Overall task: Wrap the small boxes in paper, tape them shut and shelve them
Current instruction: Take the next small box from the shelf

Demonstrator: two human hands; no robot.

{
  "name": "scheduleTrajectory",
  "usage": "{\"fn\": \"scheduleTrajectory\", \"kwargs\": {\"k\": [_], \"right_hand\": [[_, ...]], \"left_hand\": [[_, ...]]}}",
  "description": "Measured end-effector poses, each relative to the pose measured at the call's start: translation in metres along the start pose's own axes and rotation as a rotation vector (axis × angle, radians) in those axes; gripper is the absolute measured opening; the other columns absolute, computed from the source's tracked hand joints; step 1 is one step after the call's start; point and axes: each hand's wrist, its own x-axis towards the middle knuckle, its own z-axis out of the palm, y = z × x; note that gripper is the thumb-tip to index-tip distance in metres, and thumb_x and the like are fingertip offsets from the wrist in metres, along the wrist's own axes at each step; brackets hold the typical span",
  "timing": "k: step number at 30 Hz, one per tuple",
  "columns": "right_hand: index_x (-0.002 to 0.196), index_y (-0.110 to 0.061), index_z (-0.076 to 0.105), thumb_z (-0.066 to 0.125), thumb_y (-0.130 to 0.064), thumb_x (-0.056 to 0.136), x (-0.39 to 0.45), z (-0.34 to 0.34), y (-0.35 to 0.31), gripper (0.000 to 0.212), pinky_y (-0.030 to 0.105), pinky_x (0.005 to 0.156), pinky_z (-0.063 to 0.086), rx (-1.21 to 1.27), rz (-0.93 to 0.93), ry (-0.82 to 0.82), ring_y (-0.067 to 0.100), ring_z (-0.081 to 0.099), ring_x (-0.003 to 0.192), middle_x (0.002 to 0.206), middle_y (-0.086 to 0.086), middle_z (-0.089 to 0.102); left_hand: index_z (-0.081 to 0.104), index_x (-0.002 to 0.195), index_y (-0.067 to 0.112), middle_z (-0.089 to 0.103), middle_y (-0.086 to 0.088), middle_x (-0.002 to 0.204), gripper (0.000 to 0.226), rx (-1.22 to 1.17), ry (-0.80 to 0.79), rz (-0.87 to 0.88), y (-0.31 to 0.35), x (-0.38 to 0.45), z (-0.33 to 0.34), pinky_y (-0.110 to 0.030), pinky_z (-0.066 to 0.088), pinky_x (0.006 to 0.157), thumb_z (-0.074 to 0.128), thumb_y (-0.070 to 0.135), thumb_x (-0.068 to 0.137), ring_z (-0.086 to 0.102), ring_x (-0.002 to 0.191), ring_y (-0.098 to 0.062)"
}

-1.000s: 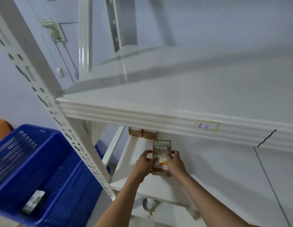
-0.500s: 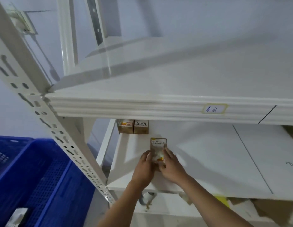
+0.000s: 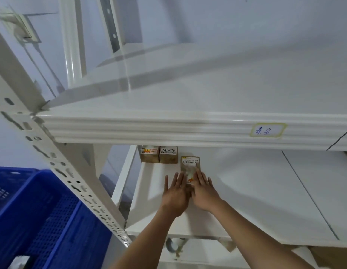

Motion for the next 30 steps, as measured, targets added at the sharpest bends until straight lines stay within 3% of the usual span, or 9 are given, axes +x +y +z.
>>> {"fn": "scheduleTrajectory", "kwargs": {"k": [3, 5, 8, 18, 27, 30], "right_hand": [[0.158, -0.005, -0.012, 0.034, -0.028, 0.106, 0.023, -0.006, 0.002, 0.073, 0.043, 0.126, -0.005, -0.011, 0.003, 0.011, 0.027, -0.013, 0.154, 0.166, 0.011, -0.018], [0.158, -0.005, -0.012, 0.035, -0.030, 0.106, 0.040, -0.009, 0.004, 0.074, 0.043, 0.126, -0.004, -0.028, 0.003, 0.026, 0.027, -0.012, 0.154, 0.166, 0.011, -0.018], [0.158, -0.005, -0.014, 0.036, -0.030, 0.105, 0.061, -0.015, 0.007, 0.076, 0.044, 0.125, -0.004, -0.063, 0.016, 0.034, 0.027, -0.011, 0.155, 0.166, 0.011, -0.018], [0.158, -0.002, -0.006, 0.025, -0.032, 0.108, 0.122, -0.033, 0.009, 0.066, 0.042, 0.126, -0.002, -0.064, 0.005, 0.057, 0.025, -0.010, 0.155, 0.167, 0.012, -0.012], [0.158, 0.001, -0.002, 0.039, -0.026, 0.104, 0.135, -0.045, 0.011, 0.073, 0.042, 0.126, 0.004, 0.052, -0.021, 0.077, 0.028, -0.003, 0.155, 0.167, 0.016, -0.003], [0.159, -0.006, -0.008, 0.044, -0.031, 0.102, 0.123, -0.055, 0.010, 0.081, 0.046, 0.125, 0.000, 0.142, 0.016, 0.141, 0.026, -0.006, 0.155, 0.167, 0.014, -0.012]], "left_hand": [[0.005, 0.161, 0.015, -0.002, -0.002, 0.168, 0.074, 0.012, 0.007, -0.027, -0.005, 0.023, 0.000, -0.042, -0.038, 0.107, -0.003, 0.046, 0.094, -0.012, 0.154, -0.020], [0.002, 0.160, 0.014, -0.003, -0.002, 0.168, 0.062, 0.006, 0.009, -0.044, -0.007, 0.039, -0.003, -0.047, -0.027, 0.115, 0.014, 0.038, 0.105, -0.013, 0.154, -0.019], [0.004, 0.160, 0.010, 0.002, -0.004, 0.168, 0.062, 0.040, 0.053, -0.029, -0.013, 0.061, -0.004, -0.051, -0.018, 0.119, 0.024, 0.034, 0.106, -0.009, 0.154, -0.020], [0.010, 0.159, 0.008, 0.009, -0.004, 0.168, 0.060, 0.094, 0.117, -0.100, -0.026, 0.119, -0.006, -0.054, -0.014, 0.119, 0.022, 0.036, 0.107, -0.001, 0.155, -0.020], [0.010, 0.159, 0.011, 0.008, -0.002, 0.168, 0.060, 0.006, 0.099, -0.136, -0.026, 0.131, -0.011, -0.058, -0.010, 0.120, 0.022, 0.036, 0.107, -0.001, 0.155, -0.018], [0.004, 0.160, 0.012, 0.001, -0.002, 0.168, 0.062, -0.055, 0.112, -0.164, -0.021, 0.129, -0.021, -0.061, -0.008, 0.119, 0.021, 0.040, 0.107, -0.007, 0.155, -0.018]]}}
